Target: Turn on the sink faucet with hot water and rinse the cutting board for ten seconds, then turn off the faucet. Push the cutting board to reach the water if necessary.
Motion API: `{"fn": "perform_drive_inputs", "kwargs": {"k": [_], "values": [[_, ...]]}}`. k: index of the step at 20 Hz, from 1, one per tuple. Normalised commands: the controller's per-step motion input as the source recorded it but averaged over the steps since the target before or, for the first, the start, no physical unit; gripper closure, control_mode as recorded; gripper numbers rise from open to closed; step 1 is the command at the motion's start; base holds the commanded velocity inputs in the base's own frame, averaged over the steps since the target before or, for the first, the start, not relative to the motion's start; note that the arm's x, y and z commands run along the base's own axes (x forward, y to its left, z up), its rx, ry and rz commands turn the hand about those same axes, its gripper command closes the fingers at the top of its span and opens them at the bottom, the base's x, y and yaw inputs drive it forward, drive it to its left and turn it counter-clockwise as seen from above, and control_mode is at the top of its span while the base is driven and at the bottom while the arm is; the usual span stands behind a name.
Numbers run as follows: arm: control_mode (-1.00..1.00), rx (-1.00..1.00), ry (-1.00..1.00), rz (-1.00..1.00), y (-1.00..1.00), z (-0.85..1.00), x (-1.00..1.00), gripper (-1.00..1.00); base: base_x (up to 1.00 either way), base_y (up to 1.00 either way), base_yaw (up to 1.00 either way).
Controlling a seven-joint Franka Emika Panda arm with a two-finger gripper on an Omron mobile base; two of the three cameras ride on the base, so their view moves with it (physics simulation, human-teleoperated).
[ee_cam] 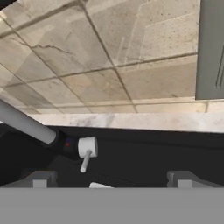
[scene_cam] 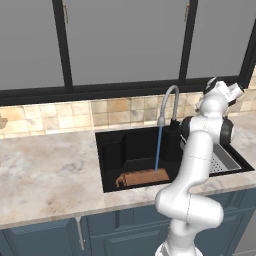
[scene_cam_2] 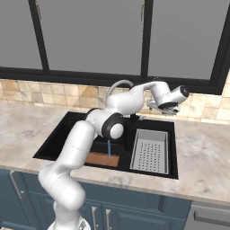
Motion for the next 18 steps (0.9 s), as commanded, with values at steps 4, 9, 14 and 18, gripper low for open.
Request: {"fn": "perform_drive_inputs", "kwargs": {"k": [4, 9, 14, 18], "values": [[-1.0, 0.0, 0.0, -0.1, 0.0, 0.0, 0.01, -1.0, 0.0, 0.0, 0.0], [-1.0, 0.0, 0.0, -0.05, 0.0, -0.04, 0.0, -1.0, 0.0, 0.0, 0.0], [-1.0, -0.02, 0.0, -0.04, 0.0, -0.08, 0.01, -1.0, 0.0, 0.0, 0.0], [-1.0, -0.07, 0.0, -0.02, 0.0, -0.15, 0.01, -1.0, 0.0, 0.0, 0.0]]}}
